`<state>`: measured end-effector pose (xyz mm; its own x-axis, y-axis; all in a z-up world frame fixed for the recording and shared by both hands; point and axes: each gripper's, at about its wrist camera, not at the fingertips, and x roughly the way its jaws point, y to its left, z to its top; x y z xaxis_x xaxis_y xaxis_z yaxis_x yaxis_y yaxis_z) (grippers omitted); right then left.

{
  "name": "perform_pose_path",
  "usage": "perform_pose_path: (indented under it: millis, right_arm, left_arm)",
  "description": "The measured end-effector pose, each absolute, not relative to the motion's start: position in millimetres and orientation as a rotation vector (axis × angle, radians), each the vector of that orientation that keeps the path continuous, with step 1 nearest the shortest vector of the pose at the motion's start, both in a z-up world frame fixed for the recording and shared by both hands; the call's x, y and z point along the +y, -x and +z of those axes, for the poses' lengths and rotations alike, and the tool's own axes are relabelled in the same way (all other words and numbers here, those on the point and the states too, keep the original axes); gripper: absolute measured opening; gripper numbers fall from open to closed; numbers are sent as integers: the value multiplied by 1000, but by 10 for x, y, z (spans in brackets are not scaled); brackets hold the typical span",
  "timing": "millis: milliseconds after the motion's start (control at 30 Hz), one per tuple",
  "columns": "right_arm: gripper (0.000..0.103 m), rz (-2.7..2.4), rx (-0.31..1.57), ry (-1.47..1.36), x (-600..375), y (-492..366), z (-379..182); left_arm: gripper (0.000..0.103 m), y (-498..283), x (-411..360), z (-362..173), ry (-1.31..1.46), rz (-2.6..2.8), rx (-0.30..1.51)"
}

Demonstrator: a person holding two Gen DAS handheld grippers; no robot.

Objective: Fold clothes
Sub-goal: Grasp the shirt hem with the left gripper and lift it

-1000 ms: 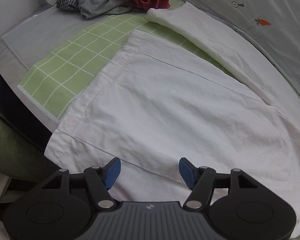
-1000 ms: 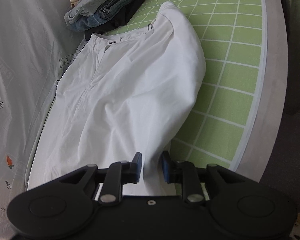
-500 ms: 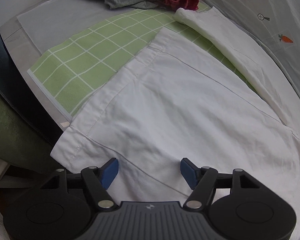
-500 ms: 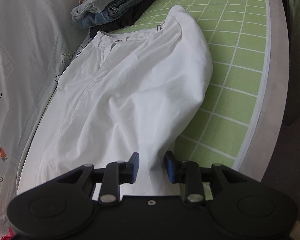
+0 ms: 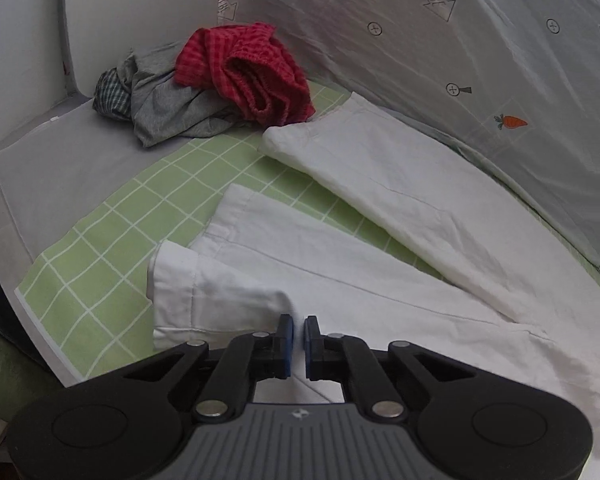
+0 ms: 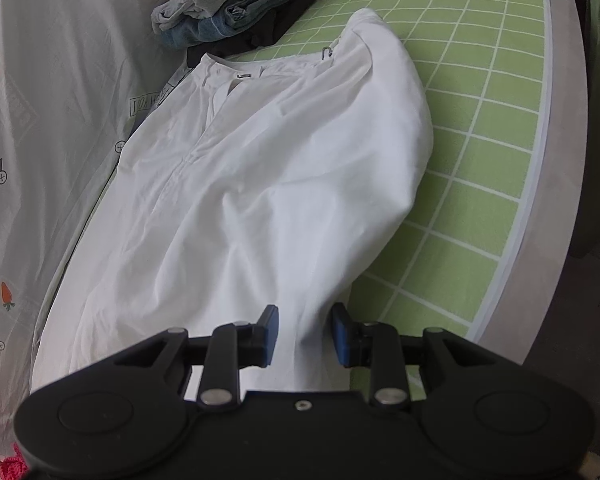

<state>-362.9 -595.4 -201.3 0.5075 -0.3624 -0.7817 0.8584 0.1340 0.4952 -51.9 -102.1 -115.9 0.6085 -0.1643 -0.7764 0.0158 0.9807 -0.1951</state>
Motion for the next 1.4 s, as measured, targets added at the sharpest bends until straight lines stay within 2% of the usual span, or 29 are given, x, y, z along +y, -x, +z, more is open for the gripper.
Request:
perform_pose_path:
  millis: [100,267,400,533,633,667,767,867,900,933,967,1000,1033,1133,1400]
  right_arm:
    - [31,-952,550,-1098,-5945,3623,-2015]
    - [33,-948,557,-1080,-5941,3598,-2010]
    - [34,-938,568,-1057,-5934,3581,-2002]
    - [37,-934,582,-1022,-5913,3549,-1985]
    - [50,-917,592,-1003,-5909,3491,-1966]
    - [57,-908,598,-993,-5905,3462,-1959]
    - [64,-901,652,-927,-5880,3334,-1929]
    - [63,-915,714,-858,-5843,3242,-1908]
    - [60,-933,729,-836,-5825,3237,-1894]
    - [49,-950,744,-815,-5808,3232,-1880]
    - [35,-967,755,-796,-5792,3232,-1866]
    - [30,-980,749,-794,-5786,3265,-1848]
    - [19,-992,742,-793,-5781,3299,-1831]
    - [8,-1017,710,-795,-5775,3393,-1753]
    - [6,-963,510,-776,-5836,3367,-1268]
  left_arm:
    - [13,291,-1321,-1219,101,-169,906]
    - [17,135,-1415,-1690,114,-155,1081]
    - [40,356,-1303,-1732,107,-170,1080]
    - [49,589,-1139,-1646,121,-149,1072]
    - [62,688,-1044,-1681,131,-123,1085]
    - [63,694,-1022,-1714,138,-115,1093]
    - [63,638,-985,-1803,216,-122,1120]
    - [58,571,-1039,-1793,238,-136,1144]
    - [45,558,-1076,-1770,226,-144,1148]
    - [30,548,-1113,-1748,211,-143,1152]
    - [24,541,-1149,-1725,190,-129,1156]
    - [14,536,-1177,-1704,172,-114,1157]
    - [6,535,-1184,-1682,166,-106,1150]
    - [1,541,-1158,-1608,194,-118,1123]
    - [1,408,-1125,-1223,312,-120,1003]
